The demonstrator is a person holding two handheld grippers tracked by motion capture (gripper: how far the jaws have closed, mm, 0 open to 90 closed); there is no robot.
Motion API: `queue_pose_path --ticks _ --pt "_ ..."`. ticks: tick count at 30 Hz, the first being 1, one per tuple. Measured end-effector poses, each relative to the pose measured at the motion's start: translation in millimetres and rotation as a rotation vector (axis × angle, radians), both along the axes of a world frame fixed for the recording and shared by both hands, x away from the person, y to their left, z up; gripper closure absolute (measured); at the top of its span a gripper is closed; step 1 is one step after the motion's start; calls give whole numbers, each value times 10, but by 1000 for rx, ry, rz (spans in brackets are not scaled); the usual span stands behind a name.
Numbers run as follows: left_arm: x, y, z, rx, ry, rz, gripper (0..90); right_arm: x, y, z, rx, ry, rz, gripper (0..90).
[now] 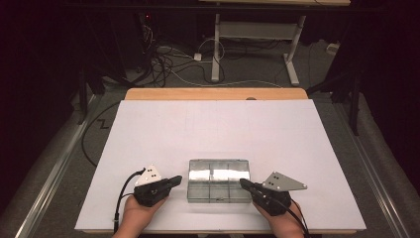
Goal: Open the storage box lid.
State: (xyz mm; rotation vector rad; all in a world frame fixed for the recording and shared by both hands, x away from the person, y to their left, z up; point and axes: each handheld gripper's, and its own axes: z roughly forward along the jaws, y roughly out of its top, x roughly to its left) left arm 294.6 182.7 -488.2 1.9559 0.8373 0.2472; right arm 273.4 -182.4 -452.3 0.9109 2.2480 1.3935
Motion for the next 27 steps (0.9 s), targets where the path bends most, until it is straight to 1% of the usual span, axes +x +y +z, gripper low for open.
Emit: queue_pose_path --ticks 3,5,9,13,21,27 --pt "2 23 -8 -19 4 9 878 -31 70 1 -2 -2 22 900" --pt "3 30 -12 -25 6 15 879 -52 113 3 0 -2 36 900" --pt "-4 15 -14 -15 -1 11 879 -90 184 10 4 -3 65 900" --pt "-18 5 -12 -5 -13 7 878 -120 259 -1 10 5 95 900" --pt "5 10 -17 -14 10 -4 877 -185 418 -44 2 21 153 900" --pt "7 10 -17 -15 13 -9 877 -248 488 -72 -2 35 183 900"
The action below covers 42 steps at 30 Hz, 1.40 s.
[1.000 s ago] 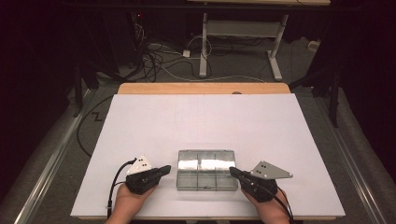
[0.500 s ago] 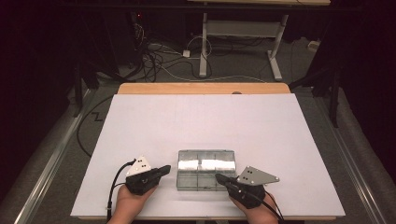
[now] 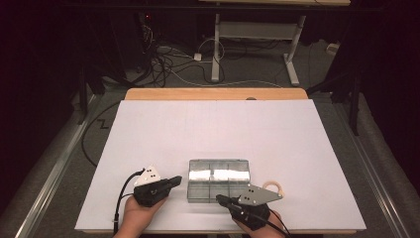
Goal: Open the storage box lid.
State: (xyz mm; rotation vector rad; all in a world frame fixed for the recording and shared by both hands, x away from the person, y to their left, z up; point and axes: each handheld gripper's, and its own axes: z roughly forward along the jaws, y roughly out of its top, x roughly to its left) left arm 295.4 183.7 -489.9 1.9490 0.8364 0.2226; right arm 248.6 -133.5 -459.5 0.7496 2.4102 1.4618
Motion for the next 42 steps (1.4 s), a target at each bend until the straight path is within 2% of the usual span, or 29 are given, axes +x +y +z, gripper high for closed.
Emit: queue_pose_path --ticks 11,22,30,42 --pt "-3 -2 1 2 -2 0 877 -43 102 -107 -33 28 38 900" --pt "-6 -3 1 3 -3 -2 877 -51 137 -225 -63 62 49 900" --pt "-7 -5 1 4 -3 -2 876 -37 133 -285 -70 99 31 900" --pt "-11 -9 1 8 -6 -1 877 -2 90 -320 -66 117 -3 900"
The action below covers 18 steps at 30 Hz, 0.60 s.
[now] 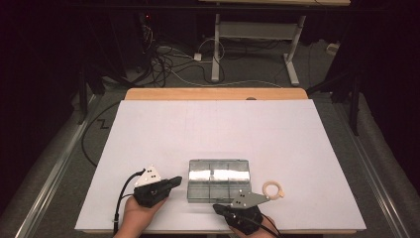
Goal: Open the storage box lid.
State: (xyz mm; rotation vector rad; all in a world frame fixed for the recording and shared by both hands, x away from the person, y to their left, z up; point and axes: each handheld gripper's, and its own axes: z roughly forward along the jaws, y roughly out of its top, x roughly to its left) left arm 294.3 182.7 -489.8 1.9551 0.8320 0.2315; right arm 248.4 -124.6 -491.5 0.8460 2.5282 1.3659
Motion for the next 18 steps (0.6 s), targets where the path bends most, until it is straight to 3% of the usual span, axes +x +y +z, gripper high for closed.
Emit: queue_pose_path --ticks 18 --pt "0 -1 -1 -1 1 3 878 28 -50 -5 30 27 -40 900"
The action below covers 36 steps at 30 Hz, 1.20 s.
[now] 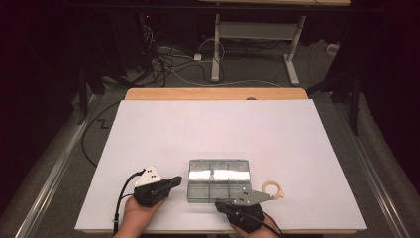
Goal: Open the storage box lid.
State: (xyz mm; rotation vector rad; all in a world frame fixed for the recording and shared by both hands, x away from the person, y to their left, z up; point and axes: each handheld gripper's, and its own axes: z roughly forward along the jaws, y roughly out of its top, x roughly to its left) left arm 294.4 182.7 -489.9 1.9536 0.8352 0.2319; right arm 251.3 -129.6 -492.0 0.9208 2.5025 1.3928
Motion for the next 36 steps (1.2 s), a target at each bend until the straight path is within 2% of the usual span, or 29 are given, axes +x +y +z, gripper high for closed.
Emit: queue_pose_path --ticks 11,36 --pt "4 3 0 -2 3 1 877 10 -15 -6 15 15 -9 900" --pt "5 2 0 0 3 -3 877 -1 -55 11 46 -5 -8 900"
